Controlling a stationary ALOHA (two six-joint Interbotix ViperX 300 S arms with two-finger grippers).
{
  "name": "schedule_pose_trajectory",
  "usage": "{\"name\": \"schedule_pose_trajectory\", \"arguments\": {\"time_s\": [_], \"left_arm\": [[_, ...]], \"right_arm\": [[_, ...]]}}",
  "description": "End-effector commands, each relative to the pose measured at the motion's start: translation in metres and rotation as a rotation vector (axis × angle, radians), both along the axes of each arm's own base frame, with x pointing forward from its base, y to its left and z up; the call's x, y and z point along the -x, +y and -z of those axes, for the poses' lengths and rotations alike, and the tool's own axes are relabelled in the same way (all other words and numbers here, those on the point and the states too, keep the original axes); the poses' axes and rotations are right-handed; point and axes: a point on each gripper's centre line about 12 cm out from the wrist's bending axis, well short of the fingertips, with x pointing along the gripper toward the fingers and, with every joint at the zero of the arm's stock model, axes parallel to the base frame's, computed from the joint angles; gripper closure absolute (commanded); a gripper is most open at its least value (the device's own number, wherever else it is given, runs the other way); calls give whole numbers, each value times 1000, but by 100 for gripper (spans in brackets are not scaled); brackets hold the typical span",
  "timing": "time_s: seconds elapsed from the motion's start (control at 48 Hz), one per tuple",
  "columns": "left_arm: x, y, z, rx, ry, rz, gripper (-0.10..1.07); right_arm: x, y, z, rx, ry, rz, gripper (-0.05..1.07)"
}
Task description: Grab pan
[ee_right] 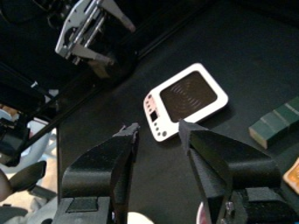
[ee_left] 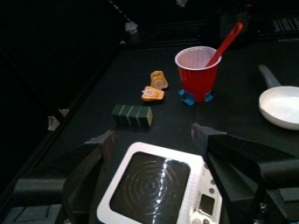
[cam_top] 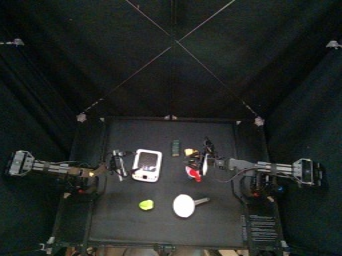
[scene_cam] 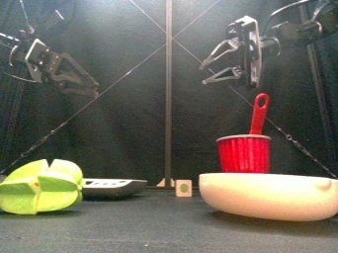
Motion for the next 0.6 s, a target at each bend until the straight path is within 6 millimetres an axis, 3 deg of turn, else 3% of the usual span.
{"name": "schedule_pose_trajectory", "arguments": {"time_s": [0.0,0.292,0.438,0.583], "left_arm": [[-2,1,-4,2,-10,-5,-5],[-2,1,-3,2,-8,-7,-5],[-1,1,-2,2,-7,-5,-5],[-1,1,-2,2,-7,-5,-5]], "right_arm": [[-14,10,-11,-26,72,-4,24],[-39,61,6,13,272,-126,24],[-37,89,16,38,306,-204,24],[-28,106,41,59,390,-250,24]]}}
